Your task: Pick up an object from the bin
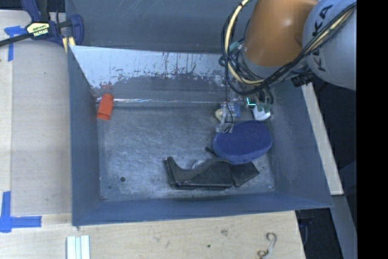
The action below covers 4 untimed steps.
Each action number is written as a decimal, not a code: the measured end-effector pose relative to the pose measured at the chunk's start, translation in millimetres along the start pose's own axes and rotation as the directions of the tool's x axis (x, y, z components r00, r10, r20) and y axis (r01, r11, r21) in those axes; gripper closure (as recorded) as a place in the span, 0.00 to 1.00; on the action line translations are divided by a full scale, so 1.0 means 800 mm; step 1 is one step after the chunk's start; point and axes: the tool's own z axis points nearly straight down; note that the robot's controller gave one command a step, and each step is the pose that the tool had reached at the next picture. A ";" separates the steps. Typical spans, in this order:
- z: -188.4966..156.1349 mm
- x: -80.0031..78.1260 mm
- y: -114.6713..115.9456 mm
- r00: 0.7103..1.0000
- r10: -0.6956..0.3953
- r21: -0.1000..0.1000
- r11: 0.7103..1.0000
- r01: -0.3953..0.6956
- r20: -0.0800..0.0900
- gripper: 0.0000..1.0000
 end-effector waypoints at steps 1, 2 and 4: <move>0.102 0.044 -0.080 1.000 -0.028 0.002 1.000 0.028 -0.002 0.00; 0.134 0.043 -0.085 0.965 -0.262 0.003 0.965 0.262 0.023 0.00; 0.140 -0.020 -0.070 0.598 -0.802 0.000 0.598 0.802 0.007 0.00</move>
Offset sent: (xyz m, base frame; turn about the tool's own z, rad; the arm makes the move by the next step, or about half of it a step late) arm -0.0329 -0.0594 -0.0773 -0.0344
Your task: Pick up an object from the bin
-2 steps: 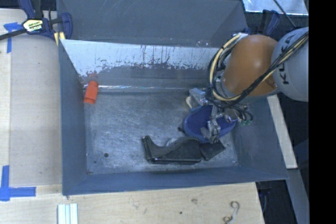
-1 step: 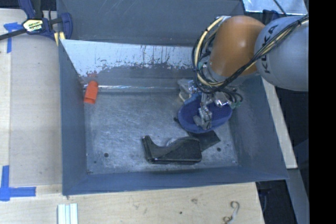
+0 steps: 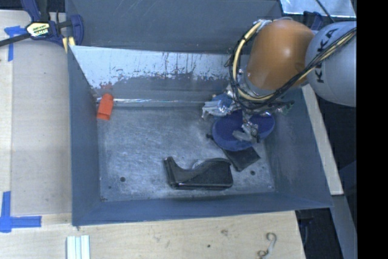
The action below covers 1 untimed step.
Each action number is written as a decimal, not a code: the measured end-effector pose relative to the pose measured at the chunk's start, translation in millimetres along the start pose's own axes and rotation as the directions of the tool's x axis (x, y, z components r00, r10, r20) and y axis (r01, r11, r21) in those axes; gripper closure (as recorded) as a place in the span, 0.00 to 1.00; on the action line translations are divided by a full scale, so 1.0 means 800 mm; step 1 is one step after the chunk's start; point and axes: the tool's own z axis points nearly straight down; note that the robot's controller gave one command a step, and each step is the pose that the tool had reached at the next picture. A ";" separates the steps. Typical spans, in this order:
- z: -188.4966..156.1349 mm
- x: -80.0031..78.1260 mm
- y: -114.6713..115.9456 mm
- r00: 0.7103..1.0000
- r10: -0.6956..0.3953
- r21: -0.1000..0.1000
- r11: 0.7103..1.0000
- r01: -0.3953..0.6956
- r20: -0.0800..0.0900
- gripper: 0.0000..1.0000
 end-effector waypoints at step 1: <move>0.000 0.021 0.023 0.854 -0.520 0.000 0.854 0.520 -0.001 0.00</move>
Offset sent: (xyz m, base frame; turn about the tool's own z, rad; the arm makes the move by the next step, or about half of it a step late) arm -0.0256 -0.0053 -0.0010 -0.5462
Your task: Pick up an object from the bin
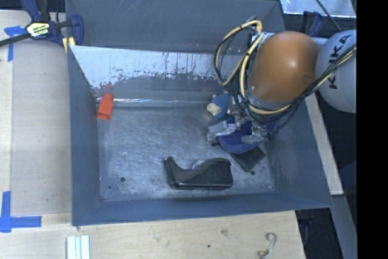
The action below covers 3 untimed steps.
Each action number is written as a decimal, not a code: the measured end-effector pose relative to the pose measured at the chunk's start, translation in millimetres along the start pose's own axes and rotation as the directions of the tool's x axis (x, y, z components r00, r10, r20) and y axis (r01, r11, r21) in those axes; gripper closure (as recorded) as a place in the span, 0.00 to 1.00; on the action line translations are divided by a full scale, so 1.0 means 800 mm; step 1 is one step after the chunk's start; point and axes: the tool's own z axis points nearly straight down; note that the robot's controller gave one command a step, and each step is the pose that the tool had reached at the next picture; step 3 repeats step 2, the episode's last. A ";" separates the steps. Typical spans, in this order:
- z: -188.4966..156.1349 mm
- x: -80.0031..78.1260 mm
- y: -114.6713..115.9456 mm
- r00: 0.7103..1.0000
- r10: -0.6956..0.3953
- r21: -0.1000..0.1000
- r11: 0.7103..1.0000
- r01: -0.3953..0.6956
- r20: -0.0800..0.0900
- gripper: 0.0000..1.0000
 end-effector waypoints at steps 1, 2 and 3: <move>-0.003 -0.001 -0.002 1.000 0.003 0.003 1.000 -0.003 0.002 1.00; -0.182 0.017 -0.026 0.996 -0.091 0.011 0.996 0.091 -0.005 1.00; -0.182 0.017 -0.026 0.996 -0.091 0.011 0.996 0.091 -0.005 1.00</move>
Offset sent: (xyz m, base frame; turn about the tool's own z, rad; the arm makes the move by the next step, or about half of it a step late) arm 0.0000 0.0000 0.0000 0.0000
